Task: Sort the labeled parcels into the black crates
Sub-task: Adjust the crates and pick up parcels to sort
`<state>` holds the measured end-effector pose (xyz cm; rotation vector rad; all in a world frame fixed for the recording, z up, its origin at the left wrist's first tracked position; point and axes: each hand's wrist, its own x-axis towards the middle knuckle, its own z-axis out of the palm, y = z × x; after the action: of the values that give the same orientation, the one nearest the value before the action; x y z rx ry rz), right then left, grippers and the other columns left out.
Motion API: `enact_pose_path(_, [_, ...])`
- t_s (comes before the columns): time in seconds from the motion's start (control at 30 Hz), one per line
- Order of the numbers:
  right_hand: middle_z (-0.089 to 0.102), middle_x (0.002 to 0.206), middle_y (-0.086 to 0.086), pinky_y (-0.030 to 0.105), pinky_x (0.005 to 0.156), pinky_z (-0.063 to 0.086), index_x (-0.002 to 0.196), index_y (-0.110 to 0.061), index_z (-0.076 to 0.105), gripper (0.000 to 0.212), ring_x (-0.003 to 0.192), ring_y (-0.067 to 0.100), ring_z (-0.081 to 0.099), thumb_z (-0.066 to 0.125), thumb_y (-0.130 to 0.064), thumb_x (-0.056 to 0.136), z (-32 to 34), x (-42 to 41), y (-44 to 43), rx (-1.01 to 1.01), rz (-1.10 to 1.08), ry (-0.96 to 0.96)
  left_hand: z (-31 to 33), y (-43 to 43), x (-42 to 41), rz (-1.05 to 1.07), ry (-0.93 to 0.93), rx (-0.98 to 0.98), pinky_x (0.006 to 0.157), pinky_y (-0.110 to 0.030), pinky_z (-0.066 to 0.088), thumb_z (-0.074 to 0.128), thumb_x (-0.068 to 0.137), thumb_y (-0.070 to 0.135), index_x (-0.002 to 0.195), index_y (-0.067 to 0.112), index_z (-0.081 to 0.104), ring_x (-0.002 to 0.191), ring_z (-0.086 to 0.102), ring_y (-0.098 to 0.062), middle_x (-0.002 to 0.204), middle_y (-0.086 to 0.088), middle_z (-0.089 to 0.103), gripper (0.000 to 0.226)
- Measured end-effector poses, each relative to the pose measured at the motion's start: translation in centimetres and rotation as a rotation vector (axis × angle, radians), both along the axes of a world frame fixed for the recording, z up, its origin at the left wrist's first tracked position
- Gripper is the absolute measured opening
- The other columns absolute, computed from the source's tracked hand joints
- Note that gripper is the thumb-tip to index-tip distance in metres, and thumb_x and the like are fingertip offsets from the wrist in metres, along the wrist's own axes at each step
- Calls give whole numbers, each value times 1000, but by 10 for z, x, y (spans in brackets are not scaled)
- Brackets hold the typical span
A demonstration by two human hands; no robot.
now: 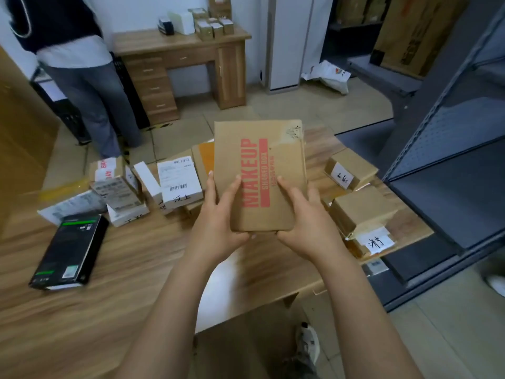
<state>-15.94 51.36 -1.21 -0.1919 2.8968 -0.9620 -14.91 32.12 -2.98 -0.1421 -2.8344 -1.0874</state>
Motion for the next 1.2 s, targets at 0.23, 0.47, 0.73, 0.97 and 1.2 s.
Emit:
enact_pose_path(0.23, [9, 157, -3, 39, 104, 43, 148, -51, 13, 104, 136, 23, 35, 81, -27, 73, -28, 75, -42, 78, 58, -150, -38, -42, 86, 46, -161, 3, 99, -24, 36, 88, 63, 31, 151, 43, 16, 146, 17, -13, 160, 8, -19, 114])
enact_pose_path(0.47, [21, 148, 1, 41, 103, 46, 149, -43, 23, 104, 132, 24, 40, 83, -20, 67, -73, 99, -72, 62, 144, -278, -82, -68, 134, 121, -316, 30, 105, -21, 29, 89, 63, 34, 153, 37, 17, 146, 14, -13, 159, 7, -17, 115])
enact_pose_path(0.73, [23, 149, -1, 35, 109, 39, 150, -40, 22, 111, 135, 21, 36, 87, -17, 64, -99, 106, -70, -47, 75, -298, -96, -73, 138, 110, -348, 56, 102, -14, 20, 86, 68, 37, 153, 37, 18, 146, 10, -8, 160, 11, -16, 109])
enact_pose_path(0.97, [20, 159, -7, 31, 117, 25, 150, -42, 26, 100, 144, 13, 21, 83, -16, 71, -85, 102, -72, -109, 162, -163, -86, -82, 137, 161, -319, -79, 111, -23, -1, 84, 69, 43, 153, 21, 19, 147, -16, -17, 160, 0, -20, 108])
enact_pose_path(1.2, [32, 153, -12, 25, 112, 35, 147, -45, 29, 94, 140, 5, 31, 78, -10, 74, -78, 101, -98, -375, 341, -162, -78, -100, 154, 204, -371, -60, 118, -41, 14, 82, 71, 44, 141, 53, -24, 149, 0, -23, 162, -1, -13, 126])
